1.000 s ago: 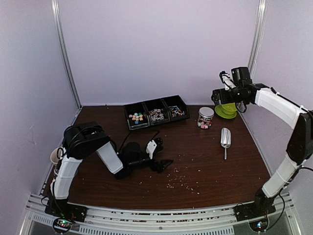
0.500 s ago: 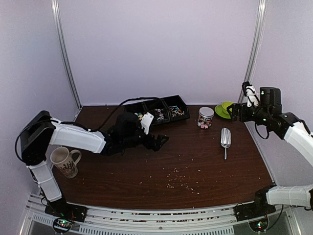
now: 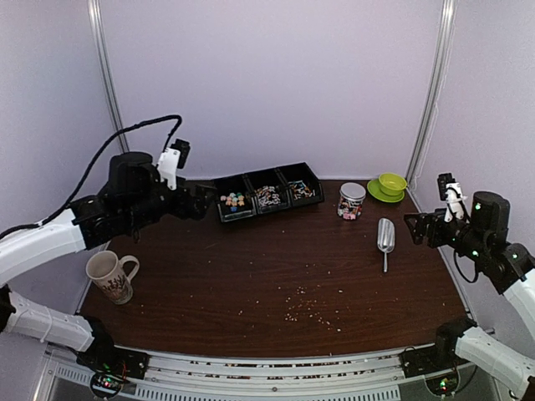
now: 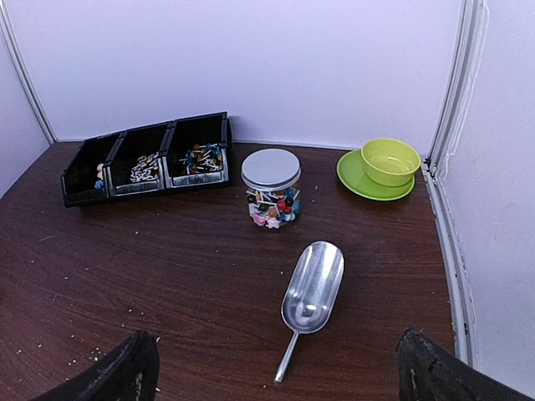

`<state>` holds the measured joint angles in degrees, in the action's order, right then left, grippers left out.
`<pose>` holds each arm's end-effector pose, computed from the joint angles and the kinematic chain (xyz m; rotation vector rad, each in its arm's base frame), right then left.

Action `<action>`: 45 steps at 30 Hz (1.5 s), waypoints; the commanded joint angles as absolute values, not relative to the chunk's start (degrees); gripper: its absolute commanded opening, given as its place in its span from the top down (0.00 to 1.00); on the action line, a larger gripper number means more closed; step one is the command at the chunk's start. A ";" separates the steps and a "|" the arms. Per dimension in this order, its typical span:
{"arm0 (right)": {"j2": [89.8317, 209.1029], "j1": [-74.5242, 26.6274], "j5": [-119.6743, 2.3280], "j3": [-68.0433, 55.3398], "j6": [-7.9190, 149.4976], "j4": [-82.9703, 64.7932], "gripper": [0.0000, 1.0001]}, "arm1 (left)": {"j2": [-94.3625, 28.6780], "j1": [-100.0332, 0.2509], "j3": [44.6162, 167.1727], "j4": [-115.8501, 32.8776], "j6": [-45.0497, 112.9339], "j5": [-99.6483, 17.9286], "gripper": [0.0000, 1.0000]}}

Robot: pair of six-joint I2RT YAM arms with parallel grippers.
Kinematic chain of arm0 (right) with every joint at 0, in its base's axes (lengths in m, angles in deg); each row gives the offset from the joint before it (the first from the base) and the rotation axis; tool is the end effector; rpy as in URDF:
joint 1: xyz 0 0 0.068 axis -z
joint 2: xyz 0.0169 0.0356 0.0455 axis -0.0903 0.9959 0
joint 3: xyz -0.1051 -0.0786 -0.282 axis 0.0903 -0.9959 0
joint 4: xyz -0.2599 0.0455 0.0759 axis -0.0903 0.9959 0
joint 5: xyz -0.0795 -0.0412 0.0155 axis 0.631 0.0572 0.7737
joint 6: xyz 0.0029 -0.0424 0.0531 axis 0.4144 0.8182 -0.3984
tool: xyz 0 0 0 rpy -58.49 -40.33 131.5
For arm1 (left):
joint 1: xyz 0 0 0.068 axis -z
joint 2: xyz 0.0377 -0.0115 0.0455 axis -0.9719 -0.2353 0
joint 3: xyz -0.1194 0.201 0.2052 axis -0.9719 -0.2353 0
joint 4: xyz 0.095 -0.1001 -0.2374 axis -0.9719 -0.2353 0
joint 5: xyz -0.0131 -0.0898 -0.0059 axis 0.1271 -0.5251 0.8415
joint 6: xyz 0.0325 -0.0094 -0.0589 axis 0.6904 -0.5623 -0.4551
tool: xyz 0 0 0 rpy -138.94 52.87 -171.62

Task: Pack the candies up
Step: Reset both arms

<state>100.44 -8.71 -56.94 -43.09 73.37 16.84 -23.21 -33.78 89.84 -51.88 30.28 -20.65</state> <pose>0.1285 0.0376 0.3217 -0.2316 1.9107 0.3114 0.2153 -0.1826 0.3666 0.3092 1.8821 -0.4947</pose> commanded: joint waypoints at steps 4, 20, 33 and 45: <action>89.01 -9.29 -49.89 -47.38 74.30 18.75 0.00 | -7.25 -40.39 80.86 -61.95 27.68 -15.36 0.02; 79.90 -9.41 -49.18 -46.68 73.64 20.59 0.00 | 19.13 -49.94 67.05 -69.92 31.84 -12.06 0.02; 81.84 -9.80 -46.58 -43.60 71.80 24.66 0.01 | 34.76 -49.99 65.13 -74.43 31.99 -9.01 0.02; 81.06 -9.94 -49.26 -43.87 73.47 24.29 0.01 | 29.27 -49.94 66.88 -75.65 36.56 -10.69 0.02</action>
<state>81.95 -9.59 -48.20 -44.51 72.72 24.12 27.69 -49.67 66.41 -77.04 34.74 -9.73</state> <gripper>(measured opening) 0.995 0.981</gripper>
